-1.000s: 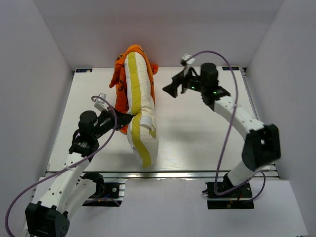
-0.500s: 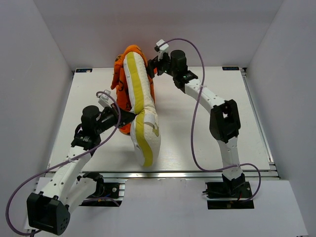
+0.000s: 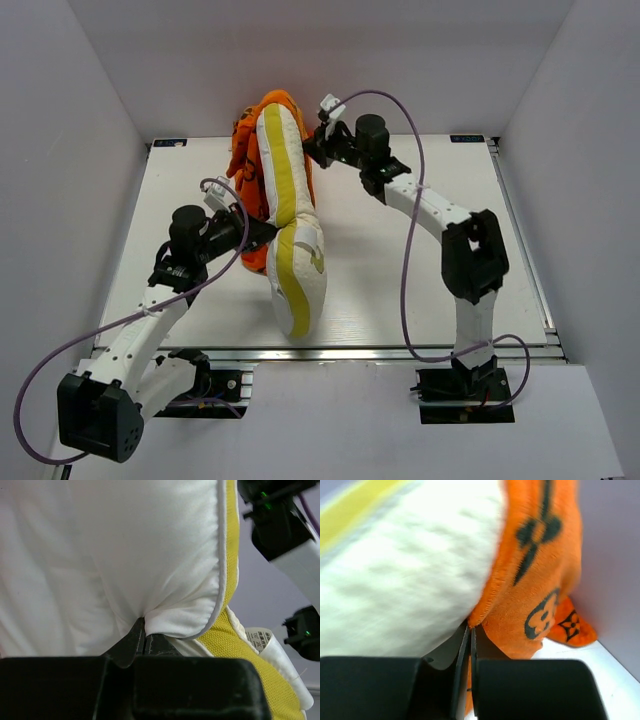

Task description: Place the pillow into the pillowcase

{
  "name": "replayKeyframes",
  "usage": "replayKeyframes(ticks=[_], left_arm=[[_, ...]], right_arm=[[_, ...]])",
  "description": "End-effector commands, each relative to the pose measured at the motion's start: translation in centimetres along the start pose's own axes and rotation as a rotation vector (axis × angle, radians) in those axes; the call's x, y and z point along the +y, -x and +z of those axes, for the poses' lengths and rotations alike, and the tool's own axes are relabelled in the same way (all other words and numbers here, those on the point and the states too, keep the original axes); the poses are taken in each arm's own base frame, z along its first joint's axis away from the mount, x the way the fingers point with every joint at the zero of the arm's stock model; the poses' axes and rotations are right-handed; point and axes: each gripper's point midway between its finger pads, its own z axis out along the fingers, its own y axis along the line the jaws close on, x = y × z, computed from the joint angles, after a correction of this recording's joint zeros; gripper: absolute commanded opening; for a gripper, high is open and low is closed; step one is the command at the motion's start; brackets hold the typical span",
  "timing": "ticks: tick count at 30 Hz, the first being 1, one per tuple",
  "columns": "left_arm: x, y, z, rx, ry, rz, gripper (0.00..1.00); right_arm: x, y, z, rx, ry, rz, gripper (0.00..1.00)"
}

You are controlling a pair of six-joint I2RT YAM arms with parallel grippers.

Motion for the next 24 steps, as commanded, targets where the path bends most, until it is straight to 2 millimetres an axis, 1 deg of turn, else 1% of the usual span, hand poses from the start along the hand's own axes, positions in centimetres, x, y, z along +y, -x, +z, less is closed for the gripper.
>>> replayKeyframes(ticks=[1, 2, 3, 4, 5, 6, 7, 8, 9, 10, 12, 14, 15, 16, 17, 18, 19, 20, 21, 22, 23, 24], left_arm=[[5.2, -0.6, 0.1, 0.014, 0.225, -0.080, 0.00], [5.2, -0.2, 0.2, 0.008, 0.231, -0.080, 0.00], [5.3, 0.1, 0.3, 0.001, 0.239, -0.082, 0.00], [5.7, 0.2, 0.6, 0.009, 0.251, -0.089, 0.00], [5.4, 0.6, 0.9, 0.005, 0.248, -0.084, 0.00], [5.4, 0.8, 1.0, 0.006, 0.248, -0.082, 0.00], [5.3, 0.8, 1.2, 0.016, 0.240, -0.084, 0.00], [5.5, 0.9, 1.6, 0.024, 0.245, -0.088, 0.00], [5.4, 1.0, 1.7, 0.030, 0.241, -0.087, 0.00], [5.4, 1.0, 1.8, 0.036, 0.241, -0.088, 0.00], [5.2, 1.3, 2.0, 0.032, 0.230, -0.082, 0.00], [4.8, 1.3, 2.1, 0.034, 0.212, -0.076, 0.00], [4.5, 1.5, 2.1, 0.033, 0.193, -0.059, 0.00], [4.1, 1.5, 2.2, 0.040, 0.169, -0.049, 0.00], [3.3, 1.0, 2.2, 0.067, 0.123, -0.033, 0.00], [2.6, 1.1, 2.3, 0.075, 0.083, -0.018, 0.00], [2.2, 0.6, 2.2, 0.092, 0.053, -0.013, 0.00], [1.5, 0.0, 2.0, 0.127, 0.009, -0.012, 0.00], [0.8, -0.2, 1.8, 0.132, -0.030, 0.005, 0.00], [0.8, -1.1, 1.6, 0.156, -0.051, 0.002, 0.00], [0.7, -1.6, 1.5, 0.173, -0.062, 0.002, 0.00], [0.2, -2.5, 1.3, 0.210, -0.094, 0.015, 0.00]], right_arm=[[6.1, 8.6, -4.6, -0.182, 0.200, -0.126, 0.00], [7.2, 8.6, -5.4, -0.179, 0.227, -0.134, 0.00], [8.5, 10.3, -7.0, -0.207, 0.250, -0.187, 0.00], [9.9, 10.3, -7.7, -0.208, 0.286, -0.201, 0.00], [10.9, 9.0, -8.3, -0.188, 0.306, -0.196, 0.00], [11.7, 10.5, -9.5, -0.219, 0.320, -0.241, 0.00], [12.9, 10.9, -10.1, -0.229, 0.349, -0.250, 0.00], [13.4, 11.0, -10.6, -0.233, 0.362, -0.253, 0.00], [14.0, 12.5, -11.6, -0.262, 0.374, -0.267, 0.00], [14.7, 13.0, -12.1, -0.271, 0.399, -0.263, 0.00], [15.3, 13.9, -12.8, -0.275, 0.411, -0.270, 0.00], [15.2, 13.8, -12.9, -0.257, 0.410, -0.275, 0.00], [15.1, 13.2, -12.7, -0.223, 0.412, -0.261, 0.00], [14.1, 13.0, -12.3, -0.207, 0.356, -0.262, 0.00], [12.7, 12.4, -11.6, -0.188, 0.285, -0.261, 0.00], [11.3, 12.3, -11.0, -0.176, 0.215, -0.247, 0.00], [8.2, 11.8, -10.8, -0.138, 0.094, -0.213, 0.00], [6.9, 11.1, -10.5, -0.108, 0.059, -0.165, 0.00], [5.7, 9.5, -9.7, -0.060, 0.038, -0.128, 0.00], [3.6, 9.3, -9.9, -0.031, -0.028, -0.101, 0.00], [3.0, 9.0, -9.8, -0.020, -0.040, -0.085, 0.00], [2.6, 8.6, -9.6, -0.009, -0.054, -0.078, 0.00]])
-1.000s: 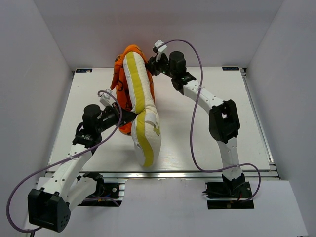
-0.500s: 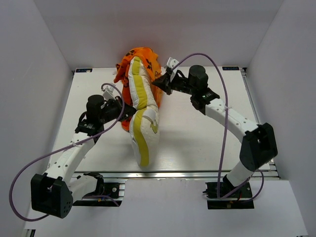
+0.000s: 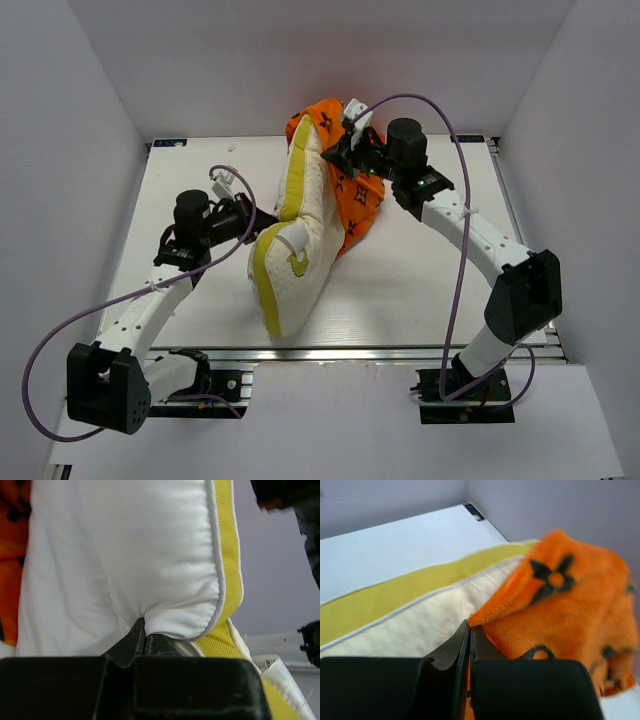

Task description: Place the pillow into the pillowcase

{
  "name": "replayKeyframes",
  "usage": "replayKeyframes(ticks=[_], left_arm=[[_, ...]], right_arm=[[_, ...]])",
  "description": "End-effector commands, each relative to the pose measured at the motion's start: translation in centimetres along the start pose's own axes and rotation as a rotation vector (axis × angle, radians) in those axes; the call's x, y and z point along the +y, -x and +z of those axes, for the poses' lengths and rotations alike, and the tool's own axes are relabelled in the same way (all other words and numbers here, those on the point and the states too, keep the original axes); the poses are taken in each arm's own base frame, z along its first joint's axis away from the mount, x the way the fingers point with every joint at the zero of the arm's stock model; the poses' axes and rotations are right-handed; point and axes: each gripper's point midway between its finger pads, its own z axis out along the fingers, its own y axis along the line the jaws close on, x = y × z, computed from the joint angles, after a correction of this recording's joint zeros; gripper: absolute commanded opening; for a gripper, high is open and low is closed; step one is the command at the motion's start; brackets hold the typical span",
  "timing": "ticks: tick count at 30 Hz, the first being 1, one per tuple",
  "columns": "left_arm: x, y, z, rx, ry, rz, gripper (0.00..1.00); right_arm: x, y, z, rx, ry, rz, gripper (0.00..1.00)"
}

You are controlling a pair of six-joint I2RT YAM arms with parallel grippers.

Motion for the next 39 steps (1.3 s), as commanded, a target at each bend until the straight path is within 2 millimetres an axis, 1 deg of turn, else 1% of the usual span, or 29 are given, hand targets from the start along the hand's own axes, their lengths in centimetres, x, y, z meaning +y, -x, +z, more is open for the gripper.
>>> replayKeyframes(ticks=[1, 3, 4, 6, 8, 9, 11, 13, 14, 15, 16, 17, 18, 19, 20, 22, 23, 24, 25, 26, 27, 28, 30, 31, 32, 34, 35, 37, 39], left_arm=[[0.5, -4.0, -0.1, 0.135, -0.046, 0.010, 0.00], [0.2, -6.1, 0.4, 0.206, -0.072, 0.019, 0.00], [0.8, -7.0, 1.0, 0.242, -0.067, 0.009, 0.00], [0.6, -8.8, 2.0, 0.310, -0.081, 0.022, 0.00], [1.1, -9.5, 3.3, 0.354, -0.071, 0.010, 0.00], [0.7, -9.4, 4.0, 0.348, -0.093, 0.036, 0.00], [0.9, -8.8, 5.2, 0.347, -0.088, 0.042, 0.00], [1.2, -8.0, 5.9, 0.334, -0.066, 0.050, 0.00], [1.8, -7.9, 6.3, 0.341, -0.045, 0.052, 0.00], [1.2, -6.6, 6.8, 0.317, -0.055, 0.076, 0.00], [1.6, -6.3, 6.8, 0.320, -0.033, 0.065, 0.00], [2.1, -5.3, 6.7, 0.296, -0.015, 0.060, 0.00], [2.1, -4.3, 6.6, 0.274, -0.012, 0.056, 0.00], [2.3, -3.5, 6.3, 0.251, -0.006, 0.046, 0.00], [3.0, -1.6, 5.7, 0.196, 0.006, 0.019, 0.00], [3.0, 0.5, 4.5, 0.118, -0.007, 0.020, 0.00], [3.4, 2.4, 3.5, 0.058, 0.003, 0.013, 0.00], [3.7, 3.2, 3.0, 0.033, 0.007, 0.006, 0.00], [4.0, 4.0, 2.5, 0.012, 0.009, 0.001, 0.00], [4.4, 5.4, 1.8, -0.031, 0.012, -0.007, 0.00], [4.4, 5.8, 1.5, -0.037, 0.006, -0.011, 0.00], [4.4, 6.8, 1.1, -0.061, 0.007, -0.008, 0.00], [4.0, 7.6, 1.0, -0.082, -0.001, -0.005, 0.00], [4.0, 7.7, 1.0, -0.087, -0.008, -0.011, 0.00], [3.5, 8.2, 1.1, -0.105, -0.035, -0.019, 0.00], [3.4, 8.1, 1.4, -0.109, -0.064, -0.039, 0.00], [3.4, 8.0, 1.5, -0.109, -0.077, -0.045, 0.00], [3.4, 7.8, 1.5, -0.097, -0.081, -0.047, 0.00], [3.4, 7.8, 1.4, -0.089, -0.079, -0.041, 0.00]], right_arm=[[-2.9, 3.3, -0.2, -0.054, -0.114, 0.011, 0.00], [-3.1, 3.4, 0.2, -0.057, -0.116, 0.028, 0.00], [-3.1, 3.8, 0.4, -0.065, -0.106, 0.034, 0.00], [-3.0, 5.1, 1.2, -0.086, -0.071, 0.058, 0.00], [-1.1, 7.0, 2.2, -0.110, 0.043, 0.047, 0.00], [0.5, 6.8, 2.2, -0.085, 0.118, 0.059, 0.00], [3.2, 7.9, 1.9, -0.101, 0.218, 0.007, 0.00], [6.2, 8.0, 0.6, -0.107, 0.347, -0.045, 0.00], [7.5, 8.5, -1.0, -0.124, 0.384, -0.066, 0.00], [8.8, 8.9, -2.1, -0.147, 0.442, -0.092, 0.00], [9.3, 9.2, -3.1, -0.162, 0.465, -0.158, 0.00], [10.4, 10.5, -5.1, -0.190, 0.491, -0.218, 0.00], [11.6, 9.1, -6.5, -0.152, 0.551, -0.208, 0.00], [12.1, 9.1, -7.7, -0.152, 0.563, -0.240, 0.00], [12.5, 10.0, -9.6, -0.183, 0.560, -0.337, 0.00], [13.0, 7.7, -11.5, -0.113, 0.577, -0.318, 0.00], [12.8, 7.6, -12.7, -0.109, 0.554, -0.382, 0.00], [12.8, 6.3, -13.1, -0.072, 0.549, -0.382, 0.00], [13.1, 3.2, -13.7, 0.009, 0.561, -0.333, 0.00], [12.8, 2.0, -14.2, 0.039, 0.543, -0.338, 0.00], [11.5, 0.1, -14.4, 0.099, 0.490, -0.317, 0.00], [11.5, -2.7, -14.8, 0.155, 0.481, -0.273, 0.00], [9.8, -6.2, -15.3, 0.247, 0.410, -0.236, 0.00], [9.9, -8.6, -15.6, 0.294, 0.403, -0.203, 0.00], [8.9, -9.8, -15.5, 0.329, 0.355, -0.213, 0.00], [7.9, -11.7, -15.2, 0.374, 0.290, -0.165, 0.00], [6.6, -12.8, -14.8, 0.401, 0.220, -0.168, 0.00], [5.7, -14.6, -14.3, 0.458, 0.164, -0.081, 0.00], [5.6, -14.7, -14.1, 0.495, 0.170, -0.033, 0.00]])
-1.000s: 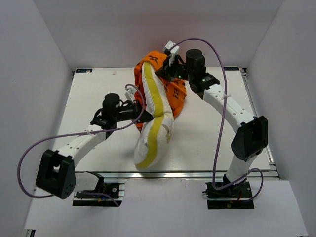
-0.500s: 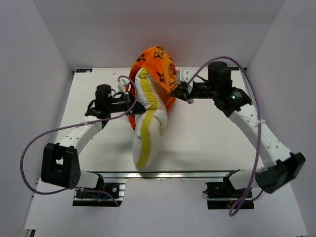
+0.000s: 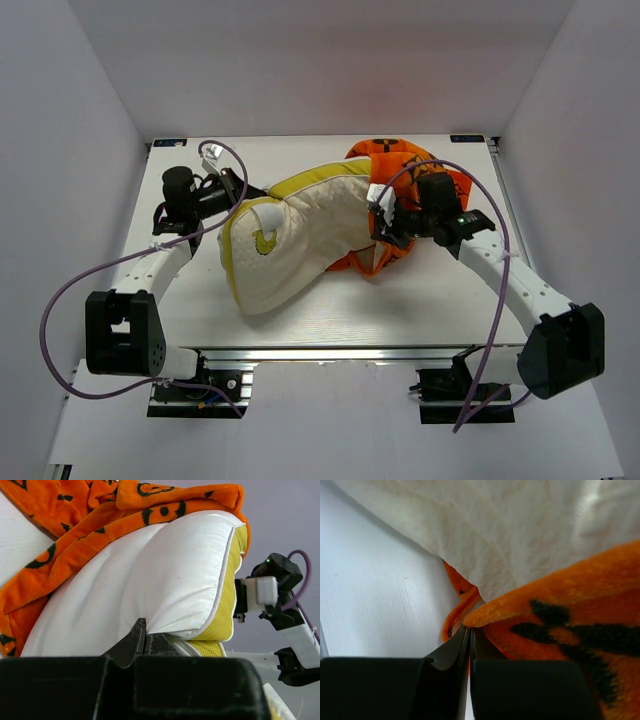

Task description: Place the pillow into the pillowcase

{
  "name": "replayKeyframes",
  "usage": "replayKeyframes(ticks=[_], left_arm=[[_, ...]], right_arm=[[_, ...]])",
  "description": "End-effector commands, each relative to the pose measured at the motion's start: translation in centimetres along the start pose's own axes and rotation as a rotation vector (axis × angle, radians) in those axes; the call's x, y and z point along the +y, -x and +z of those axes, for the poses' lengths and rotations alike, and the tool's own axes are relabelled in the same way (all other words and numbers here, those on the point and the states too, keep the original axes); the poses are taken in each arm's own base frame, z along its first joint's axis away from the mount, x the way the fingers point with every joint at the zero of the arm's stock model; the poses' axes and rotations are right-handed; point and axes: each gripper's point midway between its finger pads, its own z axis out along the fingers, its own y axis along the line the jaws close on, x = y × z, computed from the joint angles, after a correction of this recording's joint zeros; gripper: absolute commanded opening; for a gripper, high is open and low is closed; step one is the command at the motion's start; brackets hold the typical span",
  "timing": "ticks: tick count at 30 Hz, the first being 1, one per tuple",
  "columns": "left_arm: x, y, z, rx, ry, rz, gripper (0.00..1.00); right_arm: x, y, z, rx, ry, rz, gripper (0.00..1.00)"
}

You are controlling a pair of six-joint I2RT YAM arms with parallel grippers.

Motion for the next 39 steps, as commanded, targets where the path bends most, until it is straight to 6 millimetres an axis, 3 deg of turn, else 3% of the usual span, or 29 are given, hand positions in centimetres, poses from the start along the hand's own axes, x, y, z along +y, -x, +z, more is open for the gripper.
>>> replayKeyframes(ticks=[1, 4, 8, 11, 14, 15, 16, 18, 20, 23, 25, 28, 29, 30, 32, 34, 39], left_arm=[[1.1, 1.2, 0.1, -0.058, 0.043, 0.009, 0.00], [0.9, 1.4, 0.2, -0.058, 0.041, 0.023, 0.00], [0.0, 1.2, 0.7, -0.059, -0.009, 0.003, 0.00], [-1.3, 0.1, 2.1, -0.010, -0.044, 0.014, 0.00], [-2.8, -0.8, 3.4, 0.049, -0.076, 0.054, 0.00], [-3.3, -1.2, 3.5, 0.066, -0.089, 0.066, 0.00], [-4.6, -1.9, 3.6, 0.085, -0.113, 0.088, 0.00], [-5.5, -3.3, 3.7, 0.114, -0.138, 0.117, 0.00], [-6.1, -6.1, 3.7, 0.173, -0.146, 0.129, 0.00], [-5.4, -9.4, 3.2, 0.213, -0.132, 0.113, 0.00], [-5.1, -10.3, 3.0, 0.208, -0.134, 0.090, 0.00], [-4.3, -11.9, 2.7, 0.229, -0.130, 0.070, 0.00], [-4.1, -12.2, 2.8, 0.235, -0.127, 0.068, 0.00], [-4.1, -12.6, 2.8, 0.246, -0.130, 0.066, 0.00], [-4.0, -13.0, 2.9, 0.253, -0.133, 0.066, 0.00], [-4.0, -13.3, 3.0, 0.261, -0.136, 0.064, 0.00], [-4.5, -12.9, 3.1, 0.247, -0.144, 0.076, 0.00]], right_arm=[[-1.1, -0.7, 0.7, 0.059, -0.030, 0.122, 0.00], [0.1, -0.8, 0.5, 0.062, 0.006, 0.121, 0.00], [2.2, -2.7, 1.8, 0.130, -0.003, -0.032, 0.00], [4.1, 0.2, 2.6, 0.064, 0.042, -0.082, 0.00], [2.3, 3.4, 1.7, 0.017, -0.019, -0.051, 0.02], [1.8, 3.9, 1.2, 0.018, -0.032, -0.041, 0.18], [0.8, 5.9, 0.0, -0.015, -0.064, -0.061, 0.26], [0.0, 7.1, -2.0, -0.042, -0.092, -0.063, 0.43], [-0.4, 9.6, -4.9, -0.109, -0.154, -0.103, 0.59], [0.1, 12.1, -8.4, -0.191, -0.238, -0.118, 0.75], [0.5, 13.4, -10.4, -0.239, -0.281, -0.094, 0.77], [-1.5, 15.5, -13.1, -0.301, -0.440, 0.027, 0.81], [-3.9, 15.2, -14.4, -0.283, -0.577, 0.085, 0.86], [-5.6, 16.4, -15.2, -0.297, -0.648, 0.114, 0.88], [-8.3, 16.1, -16.4, -0.266, -0.765, 0.191, 0.89], [-10.0, 15.9, -15.7, -0.231, -0.777, 0.210, 0.89], [-12.8, 12.5, -13.5, -0.090, -0.836, 0.206, 0.85]])
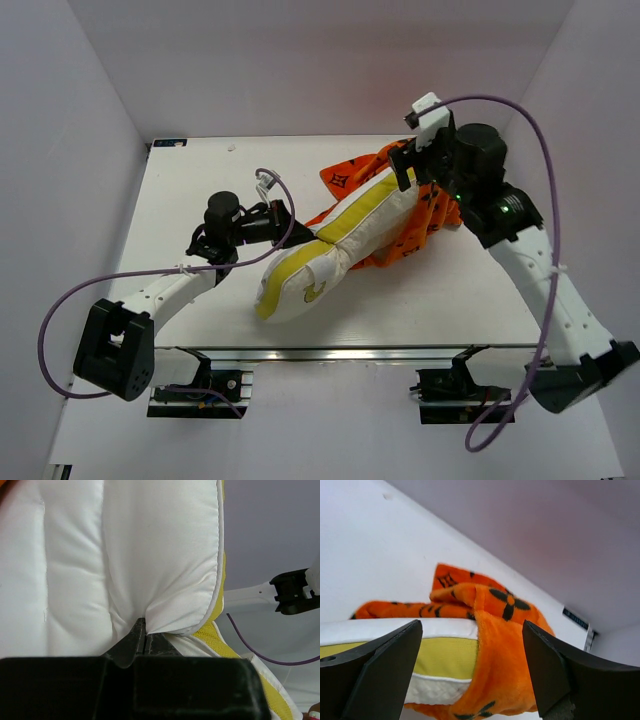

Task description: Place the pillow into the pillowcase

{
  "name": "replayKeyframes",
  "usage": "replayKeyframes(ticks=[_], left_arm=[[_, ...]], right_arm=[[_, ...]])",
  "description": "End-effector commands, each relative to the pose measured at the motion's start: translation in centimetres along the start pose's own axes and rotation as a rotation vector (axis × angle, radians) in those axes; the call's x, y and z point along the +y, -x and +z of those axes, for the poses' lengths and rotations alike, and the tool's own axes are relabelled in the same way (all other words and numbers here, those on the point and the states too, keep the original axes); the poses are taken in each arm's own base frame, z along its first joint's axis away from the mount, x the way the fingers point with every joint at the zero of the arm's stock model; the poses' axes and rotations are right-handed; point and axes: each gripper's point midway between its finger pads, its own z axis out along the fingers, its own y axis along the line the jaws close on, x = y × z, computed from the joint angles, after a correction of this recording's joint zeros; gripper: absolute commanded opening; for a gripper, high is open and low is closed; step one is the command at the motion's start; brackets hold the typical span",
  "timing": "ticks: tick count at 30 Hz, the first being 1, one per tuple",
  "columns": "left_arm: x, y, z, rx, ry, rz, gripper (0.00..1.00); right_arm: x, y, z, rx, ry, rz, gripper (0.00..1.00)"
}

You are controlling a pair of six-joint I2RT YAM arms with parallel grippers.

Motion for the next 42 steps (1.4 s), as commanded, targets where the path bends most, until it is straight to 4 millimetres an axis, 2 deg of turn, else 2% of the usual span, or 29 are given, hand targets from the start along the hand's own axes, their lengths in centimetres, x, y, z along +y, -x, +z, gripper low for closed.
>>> replayKeyframes(ticks=[1, 6, 12, 16, 18, 20, 22, 23, 24, 25, 26, 27, 28, 29, 30, 32, 33, 35, 36, 37, 38, 40, 41, 42], left_arm=[[1.7, -0.8, 0.0, -0.003, 0.059, -0.035, 0.00], [1.8, -0.7, 0.0, -0.010, 0.061, -0.035, 0.00], [2.2, -1.2, 0.0, -0.004, 0.066, -0.045, 0.00], [2.4, -1.6, -0.2, -0.001, 0.069, -0.051, 0.00], [2.3, -1.6, -0.2, -0.002, 0.065, -0.051, 0.00], [2.5, -1.6, -0.2, -0.003, 0.066, -0.051, 0.00], [2.4, -1.7, -0.2, 0.000, 0.063, -0.050, 0.00], [2.4, -1.6, -0.1, -0.001, 0.062, -0.052, 0.00], [2.4, -1.5, -0.1, -0.002, 0.060, -0.051, 0.00], [2.3, -1.4, -0.1, -0.004, 0.056, -0.048, 0.00], [2.1, -1.1, 0.0, -0.010, 0.052, -0.043, 0.00], [2.1, -0.9, 0.1, -0.010, 0.050, -0.043, 0.00], [2.0, -0.5, 0.4, -0.009, 0.046, -0.040, 0.00], [2.0, -0.5, 0.4, -0.008, 0.044, -0.041, 0.00], [1.9, 0.1, 0.7, -0.009, 0.039, -0.037, 0.00], [1.5, 1.0, 1.1, -0.018, 0.032, -0.033, 0.00], [1.0, 2.1, 1.4, -0.032, 0.025, -0.018, 0.00], [0.6, 3.5, 1.7, -0.060, 0.030, 0.000, 0.00], [-0.1, 4.9, 1.8, -0.081, 0.024, 0.022, 0.00], [0.2, 5.6, 1.9, -0.093, 0.034, 0.020, 0.00], [0.6, 6.7, 1.6, -0.123, 0.053, 0.015, 0.00], [1.0, 9.1, 0.9, -0.184, 0.059, 0.022, 0.00], [1.3, 9.7, 0.7, -0.205, 0.061, -0.004, 0.00], [1.6, 10.5, 0.5, -0.229, 0.062, -0.013, 0.00]], right_arm=[[-1.9, -2.9, 1.2, 0.110, -0.100, -0.003, 0.84], [-2.0, -4.1, 1.5, 0.177, -0.070, -0.023, 0.78], [-4.1, -6.4, 0.4, 0.259, -0.141, -0.073, 0.68], [-6.0, -8.0, -0.6, 0.319, -0.171, -0.090, 0.53], [-6.4, -8.7, -1.1, 0.343, -0.156, -0.082, 0.46], [-6.2, -9.1, -1.2, 0.354, -0.133, -0.081, 0.41], [-5.2, -9.6, -1.1, 0.364, -0.064, -0.067, 0.29], [-4.8, -9.2, -1.0, 0.356, -0.040, -0.059, 0.24], [-3.1, -9.0, -0.9, 0.341, 0.053, -0.032, 0.15], [-2.2, -8.8, -0.7, 0.334, 0.097, 0.003, 0.10], [-1.3, -8.3, -0.5, 0.316, 0.144, 0.029, 0.05], [0.3, -6.2, -0.5, 0.248, 0.243, 0.059, 0.00], [1.6, -4.4, 0.0, 0.206, 0.288, 0.100, 0.00], [2.2, -4.6, 0.4, 0.209, 0.313, 0.130, 0.00], [3.9, -2.0, 0.4, 0.147, 0.385, 0.140, 0.00], [5.5, 0.2, 1.5, 0.102, 0.446, 0.180, 0.00], [6.7, 2.8, 1.6, 0.050, 0.489, 0.214, 0.00], [7.1, 6.0, 1.7, -0.035, 0.504, 0.227, 0.00], [7.6, 7.6, 1.5, -0.068, 0.524, 0.240, 0.00], [7.4, 9.8, 1.4, -0.121, 0.524, 0.234, 0.00], [7.8, 10.9, 1.3, -0.147, 0.538, 0.234, 0.00], [8.5, 11.5, 1.9, -0.146, 0.558, 0.244, 0.00], [9.1, 11.0, 2.2, -0.122, 0.571, 0.251, 0.00], [10.6, 10.0, 2.3, -0.078, 0.611, 0.268, 0.00]])
